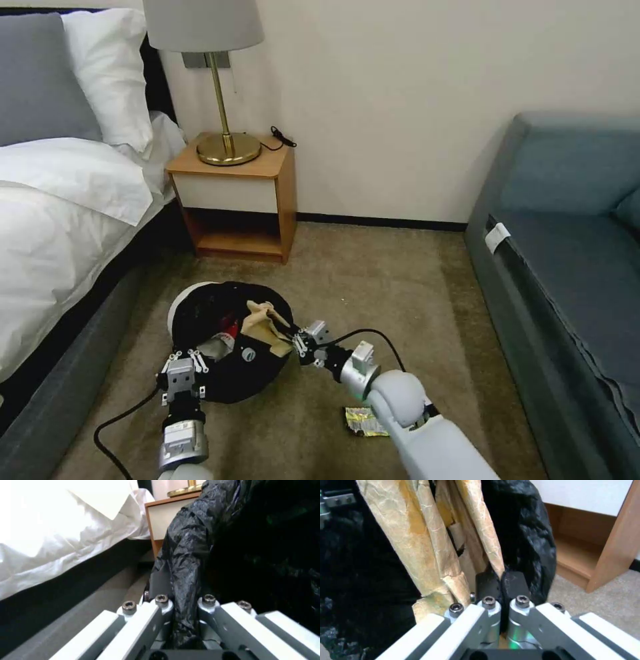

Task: Pick up the trash bin, then pick up the garbage on the floor and place it into the trash bin.

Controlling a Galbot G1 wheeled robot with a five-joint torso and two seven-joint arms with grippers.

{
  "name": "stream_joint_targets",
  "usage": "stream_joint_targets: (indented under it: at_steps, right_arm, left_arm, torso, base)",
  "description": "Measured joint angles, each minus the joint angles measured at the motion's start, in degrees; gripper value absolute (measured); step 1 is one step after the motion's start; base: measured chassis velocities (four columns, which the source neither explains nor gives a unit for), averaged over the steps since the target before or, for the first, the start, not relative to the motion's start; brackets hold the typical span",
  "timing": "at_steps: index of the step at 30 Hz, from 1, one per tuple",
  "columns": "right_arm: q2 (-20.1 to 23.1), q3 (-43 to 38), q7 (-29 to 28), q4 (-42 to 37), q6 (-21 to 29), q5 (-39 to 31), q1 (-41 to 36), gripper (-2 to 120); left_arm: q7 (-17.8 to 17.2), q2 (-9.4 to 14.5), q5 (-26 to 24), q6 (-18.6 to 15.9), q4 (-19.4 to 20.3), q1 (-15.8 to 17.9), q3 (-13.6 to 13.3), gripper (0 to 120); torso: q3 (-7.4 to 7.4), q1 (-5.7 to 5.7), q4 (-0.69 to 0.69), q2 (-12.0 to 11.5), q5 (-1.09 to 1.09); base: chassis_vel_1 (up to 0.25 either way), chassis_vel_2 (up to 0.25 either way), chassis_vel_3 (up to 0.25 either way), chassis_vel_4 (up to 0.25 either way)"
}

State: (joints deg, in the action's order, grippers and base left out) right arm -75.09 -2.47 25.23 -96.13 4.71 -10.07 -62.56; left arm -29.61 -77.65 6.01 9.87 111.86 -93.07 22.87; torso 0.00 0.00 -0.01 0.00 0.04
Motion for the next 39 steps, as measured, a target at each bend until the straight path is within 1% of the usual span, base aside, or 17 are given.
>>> stream_joint_targets:
  at_steps: [2, 3, 4, 8, 14, 18, 24, 25, 26, 29, 30, 33, 35, 37, 38, 39]
  right_arm:
    - [1.21, 0.71, 0.30, 0.36, 0.00, -0.91, 1.53, 0]
    - [1.21, 0.71, 0.30, 0.36, 0.00, -0.91, 1.53, 0]
    - [1.87, 1.17, 0.51, 0.39, 0.00, -1.63, 2.31, 0]
    - [3.21, 2.34, 1.02, -0.12, 0.28, -3.18, 3.66, 0]
    - [3.91, 4.10, 1.11, -1.29, 1.04, -4.55, 4.87, 0]
    - [3.77, 7.02, 0.90, -2.02, 1.77, -5.13, 6.30, 0]
    - [3.43, 8.98, -0.52, 1.08, 1.52, -3.54, 8.00, 0]
    - [3.50, 9.17, -0.86, 1.85, 1.26, -3.10, 8.25, 2]
    - [3.50, 9.17, -0.86, 1.85, 1.26, -3.10, 8.25, 2]
    - [3.72, 9.42, -1.45, 3.03, 0.93, -2.63, 8.67, 15]
    - [3.72, 9.42, -1.45, 3.03, 0.93, -2.63, 8.67, 15]
    - [3.87, 9.40, -1.64, 3.65, 0.66, -1.75, 8.88, 31]
    - [3.94, 9.34, -1.67, 3.81, 0.55, -1.42, 8.88, 32]
    - [4.24, 9.11, -1.72, 4.07, 0.23, -0.87, 8.76, 45]
    - [4.40, 8.94, -1.73, 4.12, 0.13, -0.70, 8.60, 49]
    - [4.40, 8.94, -1.73, 4.12, 0.13, -0.70, 8.60, 49]
  left_arm:
    - [0.22, -1.21, 0.36, -0.80, -0.31, 0.88, -0.91, 2]
    - [0.22, -1.21, 0.36, -0.80, -0.31, 0.88, -0.91, 2]
    - [0.43, -1.88, 0.67, -1.08, -0.64, 1.25, -1.20, 2]
    - [0.60, -2.95, 1.14, -1.44, -1.31, 1.89, -1.55, 2]
    - [0.71, -3.68, 1.33, -1.72, -1.69, 2.32, -1.85, 2]
    - [0.94, -4.68, 1.65, -2.34, -1.72, 2.77, -2.48, 2]
    - [1.44, -5.15, 1.90, -2.47, -1.07, 2.60, -2.83, 2]
    - [1.47, -5.17, 1.92, -2.47, -0.98, 2.46, -2.81, 2]
    - [1.47, -5.17, 1.92, -2.47, -0.98, 2.46, -2.81, 2]
    - [1.51, -5.22, 2.14, -2.46, -0.78, 2.20, -2.57, 2]
    - [1.51, -5.22, 2.14, -2.46, -0.78, 2.20, -2.57, 2]
    - [1.53, -5.36, 2.35, -2.38, -0.55, 1.96, -2.51, 2]
    - [1.53, -5.38, 2.43, -2.33, -0.51, 1.89, -2.48, 2]
    - [1.53, -5.39, 2.53, -2.15, -0.37, 1.68, -2.39, 2]
    - [1.52, -5.39, 2.54, -2.05, -0.32, 1.58, -2.30, 2]
    - [1.52, -5.39, 2.54, -2.05, -0.32, 1.58, -2.30, 2]
  torso:
    - [0.00, 0.00, 0.00, 0.00, 0.00]
    - [0.00, 0.00, 0.00, 0.00, 0.00]
    - [0.00, 0.00, 0.01, 0.00, -0.02]
    - [0.00, 0.00, 0.00, 0.00, -0.02]
    - [0.00, 0.00, 0.01, 0.00, -0.03]
    - [0.00, 0.00, 0.01, 0.00, -0.03]
    - [0.00, 0.00, 0.01, 0.00, -0.03]
    - [0.00, 0.00, 0.01, 0.00, -0.03]
    - [0.00, 0.00, 0.01, 0.00, -0.03]
    - [0.00, 0.00, 0.01, 0.00, -0.03]
    - [0.00, 0.00, 0.01, 0.00, -0.03]
    - [0.00, 0.00, 0.01, 0.00, -0.03]
    - [0.00, 0.00, 0.01, 0.00, -0.03]
    - [0.00, 0.00, 0.01, 0.00, -0.03]
    - [0.00, 0.00, 0.01, 0.00, -0.03]
    - [0.00, 0.00, 0.01, 0.00, -0.03]
  base:
    - [0.000, 0.000, 0.000, 0.000]
    - [0.000, 0.000, 0.000, 0.000]
    - [0.000, 0.000, 0.000, 0.000]
    - [0.000, 0.000, 0.000, 0.000]
    - [0.000, 0.000, 0.000, 0.000]
    - [0.000, 0.000, 0.000, 0.000]
    - [0.000, 0.000, 0.000, 0.000]
    - [0.000, 0.000, 0.000, 0.000]
    - [0.000, 0.000, 0.000, 0.000]
    - [0.000, 0.000, 0.000, 0.000]
    - [0.000, 0.000, 0.000, 0.000]
    - [0.000, 0.000, 0.000, 0.000]
    - [0.000, 0.000, 0.000, 0.000]
    - [0.000, 0.000, 0.000, 0.000]
    - [0.000, 0.000, 0.000, 0.000]
    - [0.000, 0.000, 0.000, 0.000]
